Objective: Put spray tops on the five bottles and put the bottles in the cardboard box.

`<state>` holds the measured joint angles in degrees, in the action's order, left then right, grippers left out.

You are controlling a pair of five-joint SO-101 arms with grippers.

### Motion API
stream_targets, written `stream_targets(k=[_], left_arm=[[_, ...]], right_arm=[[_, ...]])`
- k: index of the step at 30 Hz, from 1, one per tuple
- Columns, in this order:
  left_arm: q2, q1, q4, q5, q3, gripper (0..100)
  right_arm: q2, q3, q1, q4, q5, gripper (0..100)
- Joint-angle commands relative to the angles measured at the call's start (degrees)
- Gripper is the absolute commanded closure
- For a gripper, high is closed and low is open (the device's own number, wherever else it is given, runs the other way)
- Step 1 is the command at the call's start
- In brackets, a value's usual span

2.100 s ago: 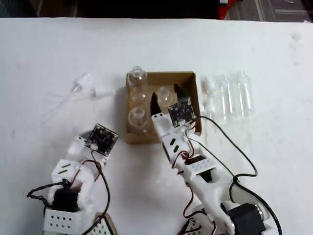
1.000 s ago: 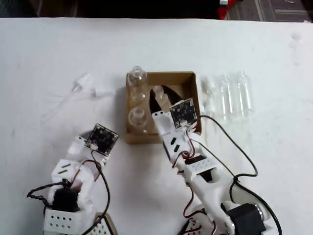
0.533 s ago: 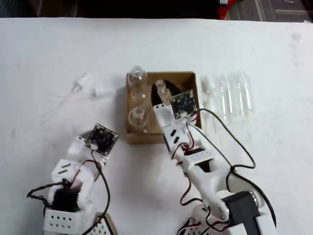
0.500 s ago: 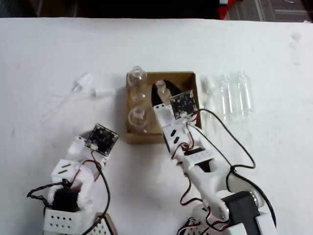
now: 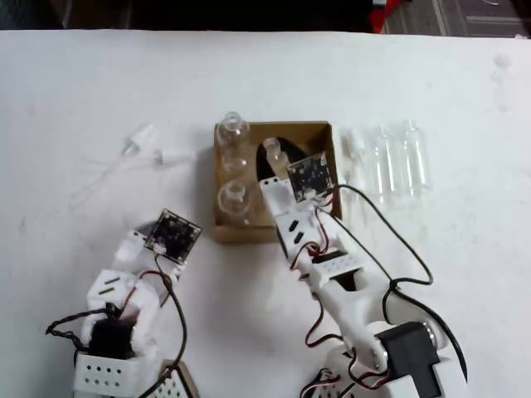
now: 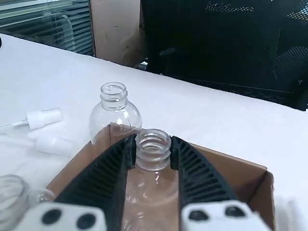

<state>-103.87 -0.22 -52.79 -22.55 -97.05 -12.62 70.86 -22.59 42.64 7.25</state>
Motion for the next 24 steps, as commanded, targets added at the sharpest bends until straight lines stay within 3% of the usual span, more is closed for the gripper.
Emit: stream_targets(k=[1,13,19,24], left_arm=[[-0.75,0.31,-0.35,-0.35,0.09,94],[-0.75,0.31,-0.35,-0.35,0.09,94],[-0.75,0.31,-0.35,-0.35,0.09,94],[-0.75,0.31,-0.35,-0.35,0.09,94]], right_arm=[[-0.31,-1.93,-0.4,1.19,0.7,98.0],[-0.57,-1.76,-0.4,1.1,0.79,97.9],[-0.66,-0.79,-0.48,1.1,0.79,87.8],[-0.66,-0.7,-0.48,1.1,0.79,88.6]])
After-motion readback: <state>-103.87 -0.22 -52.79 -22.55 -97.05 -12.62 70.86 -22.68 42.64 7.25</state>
